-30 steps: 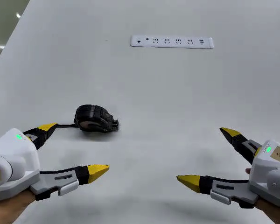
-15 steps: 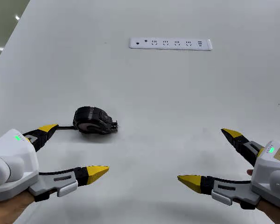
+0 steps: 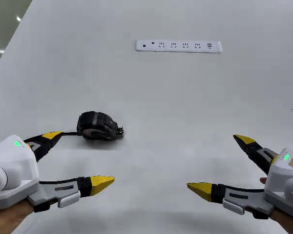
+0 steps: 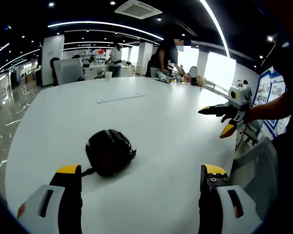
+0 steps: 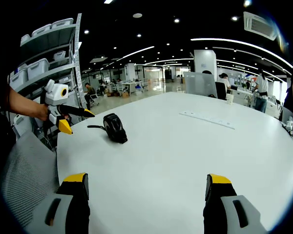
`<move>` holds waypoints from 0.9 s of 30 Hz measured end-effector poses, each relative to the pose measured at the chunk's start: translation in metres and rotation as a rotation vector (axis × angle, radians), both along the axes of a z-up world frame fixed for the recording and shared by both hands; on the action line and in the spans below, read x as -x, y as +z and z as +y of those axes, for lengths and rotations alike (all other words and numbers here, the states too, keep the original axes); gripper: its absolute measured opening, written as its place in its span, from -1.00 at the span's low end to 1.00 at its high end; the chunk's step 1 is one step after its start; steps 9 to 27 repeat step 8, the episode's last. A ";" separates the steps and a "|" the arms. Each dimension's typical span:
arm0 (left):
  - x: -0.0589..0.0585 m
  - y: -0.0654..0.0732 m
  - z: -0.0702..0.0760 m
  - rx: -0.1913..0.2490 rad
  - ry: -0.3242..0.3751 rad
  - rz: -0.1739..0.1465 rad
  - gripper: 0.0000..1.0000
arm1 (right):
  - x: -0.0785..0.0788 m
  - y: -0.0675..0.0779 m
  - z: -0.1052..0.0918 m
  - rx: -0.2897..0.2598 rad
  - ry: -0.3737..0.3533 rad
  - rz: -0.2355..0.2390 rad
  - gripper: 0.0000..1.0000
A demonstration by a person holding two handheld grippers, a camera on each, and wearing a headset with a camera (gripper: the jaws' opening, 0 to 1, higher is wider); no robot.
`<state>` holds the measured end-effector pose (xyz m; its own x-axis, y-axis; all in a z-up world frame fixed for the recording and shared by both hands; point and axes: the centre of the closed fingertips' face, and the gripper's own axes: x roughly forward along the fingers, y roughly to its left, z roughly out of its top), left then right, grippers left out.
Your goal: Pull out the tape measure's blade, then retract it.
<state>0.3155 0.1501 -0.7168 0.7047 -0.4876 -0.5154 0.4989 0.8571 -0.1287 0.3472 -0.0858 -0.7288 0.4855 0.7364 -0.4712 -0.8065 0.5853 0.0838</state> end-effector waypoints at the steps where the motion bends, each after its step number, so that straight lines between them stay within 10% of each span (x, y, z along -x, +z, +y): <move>1: 0.000 0.001 0.000 -0.004 0.002 -0.005 0.98 | 0.000 0.000 0.000 -0.001 0.000 0.000 0.98; 27: 0.000 0.001 0.000 -0.003 -0.006 -0.003 0.98 | 0.001 -0.001 -0.001 0.002 0.000 0.004 0.98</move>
